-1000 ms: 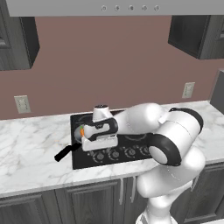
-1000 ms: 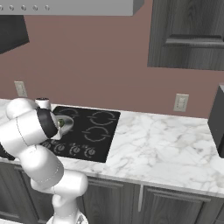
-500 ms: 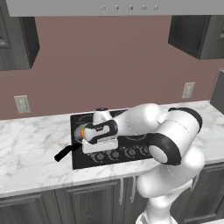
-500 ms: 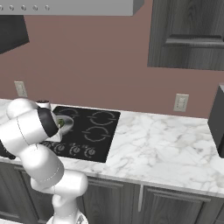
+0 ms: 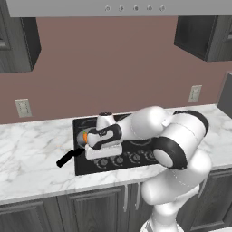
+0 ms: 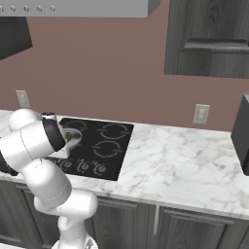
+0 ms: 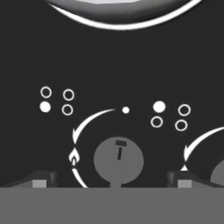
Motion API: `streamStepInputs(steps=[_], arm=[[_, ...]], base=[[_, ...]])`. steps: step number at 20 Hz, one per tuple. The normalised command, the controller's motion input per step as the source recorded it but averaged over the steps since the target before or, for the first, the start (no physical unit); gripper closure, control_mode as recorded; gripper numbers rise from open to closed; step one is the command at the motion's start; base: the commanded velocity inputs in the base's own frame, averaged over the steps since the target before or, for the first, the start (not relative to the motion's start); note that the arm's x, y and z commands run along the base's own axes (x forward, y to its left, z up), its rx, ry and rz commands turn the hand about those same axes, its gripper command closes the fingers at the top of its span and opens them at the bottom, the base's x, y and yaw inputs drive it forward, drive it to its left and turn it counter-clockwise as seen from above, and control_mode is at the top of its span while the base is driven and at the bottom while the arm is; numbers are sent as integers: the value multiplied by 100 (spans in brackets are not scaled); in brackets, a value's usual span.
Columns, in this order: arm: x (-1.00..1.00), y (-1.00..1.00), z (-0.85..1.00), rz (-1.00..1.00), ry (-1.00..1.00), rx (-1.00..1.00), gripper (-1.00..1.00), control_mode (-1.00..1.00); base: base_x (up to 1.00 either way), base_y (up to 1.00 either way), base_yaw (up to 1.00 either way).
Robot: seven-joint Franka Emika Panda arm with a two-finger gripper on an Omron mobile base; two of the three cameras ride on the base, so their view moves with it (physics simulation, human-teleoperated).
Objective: Put the carrot and broccoli in the pan. Then turn on the front left burner and set the heat to medium.
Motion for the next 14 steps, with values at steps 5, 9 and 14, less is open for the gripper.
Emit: streamStepInputs(steps=[5,9,14], arm=[[12,0,-19,0,0,0,-100,-100],[16,0,-16,0,0,0,-100,-100],[4,0,-10,0,0,0,-100,-100]], base=[[0,0,0],[0,0,0],[0,0,0]])
